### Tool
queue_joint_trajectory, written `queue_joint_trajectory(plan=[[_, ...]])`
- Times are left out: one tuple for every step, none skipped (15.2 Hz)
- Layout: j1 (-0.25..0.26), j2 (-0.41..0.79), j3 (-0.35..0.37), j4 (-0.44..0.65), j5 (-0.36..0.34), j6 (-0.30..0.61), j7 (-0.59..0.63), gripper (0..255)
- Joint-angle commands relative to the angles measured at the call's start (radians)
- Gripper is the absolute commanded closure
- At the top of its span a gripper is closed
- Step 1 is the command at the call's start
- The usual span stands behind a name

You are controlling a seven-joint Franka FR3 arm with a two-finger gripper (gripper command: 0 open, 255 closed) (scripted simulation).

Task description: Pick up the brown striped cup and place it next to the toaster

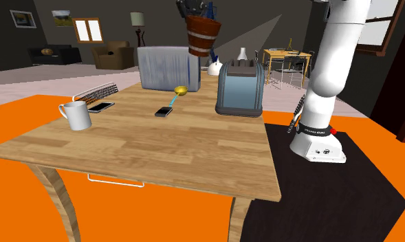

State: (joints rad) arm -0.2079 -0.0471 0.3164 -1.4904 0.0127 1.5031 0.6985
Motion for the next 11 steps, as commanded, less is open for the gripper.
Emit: queue_joint_trajectory(plan=[[-0.023, -0.045, -0.027, -0.050, 0.015, 0.008, -0.051, 255], [-0.034, -0.064, -0.043, -0.073, 0.021, 0.011, -0.078, 255], [-0.045, -0.083, -0.058, -0.093, 0.025, 0.013, -0.104, 255], [-0.055, -0.100, -0.074, -0.112, 0.029, 0.014, -0.130, 255], [-0.065, -0.116, -0.090, -0.130, 0.032, 0.016, -0.156, 255], [-0.075, -0.131, -0.106, -0.146, 0.034, 0.017, -0.182, 255], [-0.079, -0.138, -0.114, -0.153, 0.035, 0.017, -0.194, 255], [-0.079, -0.143, -0.114, -0.173, 0.036, 0.031, -0.195, 255], [-0.079, -0.148, -0.114, -0.192, 0.037, 0.046, -0.196, 255], [-0.079, -0.153, -0.115, -0.211, 0.037, 0.060, -0.197, 255], [-0.078, -0.158, -0.115, -0.230, 0.038, 0.074, -0.198, 255]])
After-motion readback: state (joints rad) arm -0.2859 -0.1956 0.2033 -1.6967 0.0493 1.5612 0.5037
